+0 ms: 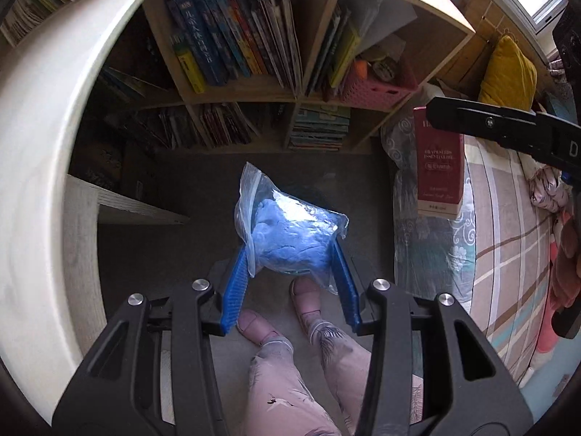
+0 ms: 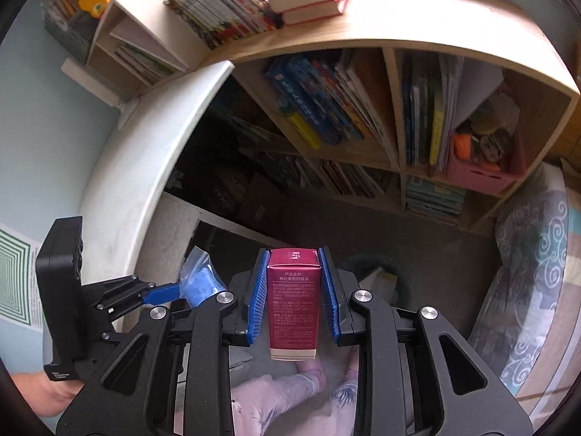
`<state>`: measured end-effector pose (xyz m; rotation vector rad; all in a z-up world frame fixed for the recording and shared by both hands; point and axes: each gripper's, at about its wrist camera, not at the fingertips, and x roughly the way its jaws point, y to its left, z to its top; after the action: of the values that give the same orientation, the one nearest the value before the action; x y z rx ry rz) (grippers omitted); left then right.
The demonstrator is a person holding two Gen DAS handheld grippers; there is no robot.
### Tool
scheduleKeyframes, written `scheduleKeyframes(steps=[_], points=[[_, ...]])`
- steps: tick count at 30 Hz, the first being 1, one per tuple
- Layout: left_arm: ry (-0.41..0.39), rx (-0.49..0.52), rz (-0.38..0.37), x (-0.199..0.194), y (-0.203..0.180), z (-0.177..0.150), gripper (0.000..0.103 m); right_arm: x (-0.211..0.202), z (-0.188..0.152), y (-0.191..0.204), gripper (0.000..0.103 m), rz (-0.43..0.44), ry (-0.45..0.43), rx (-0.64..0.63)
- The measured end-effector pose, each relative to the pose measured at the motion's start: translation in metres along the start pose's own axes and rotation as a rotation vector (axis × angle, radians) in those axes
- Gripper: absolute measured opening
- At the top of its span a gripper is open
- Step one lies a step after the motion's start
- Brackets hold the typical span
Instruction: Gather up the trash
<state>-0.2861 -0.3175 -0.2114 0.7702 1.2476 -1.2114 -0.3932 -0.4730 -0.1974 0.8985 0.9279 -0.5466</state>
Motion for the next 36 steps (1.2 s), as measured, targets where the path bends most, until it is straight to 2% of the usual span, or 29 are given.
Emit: scheduleKeyframes(steps=[7, 9, 10, 11, 12, 13, 16, 21, 26, 36], points=[[0.102, 0.036, -0.004, 0.062, -0.019, 0.009, 0.042, 0.037, -0.020, -0.040, 0.029, 0.004, 0.074, 0.062], [0.127, 0.058, 0.010, 0.074, -0.025, 0.009, 0.045, 0.046, -0.025, -0.048, 0.032, 0.004, 0.096, 0.078], [0.132, 0.080, 0.024, 0.079, -0.029, 0.009, 0.052, 0.049, -0.027, -0.052, 0.034, 0.006, 0.106, 0.091], [0.143, 0.091, 0.035, 0.087, -0.032, 0.009, 0.060, 0.052, -0.028, -0.058, 0.047, 0.012, 0.115, 0.105], [0.153, 0.093, 0.039, 0.091, -0.033, 0.009, 0.075, 0.053, -0.029, -0.062, 0.058, 0.001, 0.114, 0.117], [0.163, 0.089, 0.043, 0.094, -0.033, 0.008, 0.079, 0.053, -0.029, -0.066, 0.062, -0.007, 0.110, 0.125], [0.163, 0.081, 0.042, 0.097, -0.034, 0.009, 0.079, 0.049, -0.028, -0.076, 0.063, -0.013, 0.104, 0.138], [0.151, 0.049, 0.049, 0.086, -0.030, 0.008, 0.080, 0.037, -0.023, -0.084, 0.063, -0.018, 0.091, 0.134], [0.101, 0.006, 0.074, 0.062, -0.022, 0.008, 0.081, 0.026, -0.013, -0.077, 0.063, -0.007, 0.081, 0.101], [-0.052, -0.176, 0.149, -0.020, 0.019, -0.006, 0.086, 0.015, 0.013, -0.015, 0.064, 0.067, 0.095, -0.094]])
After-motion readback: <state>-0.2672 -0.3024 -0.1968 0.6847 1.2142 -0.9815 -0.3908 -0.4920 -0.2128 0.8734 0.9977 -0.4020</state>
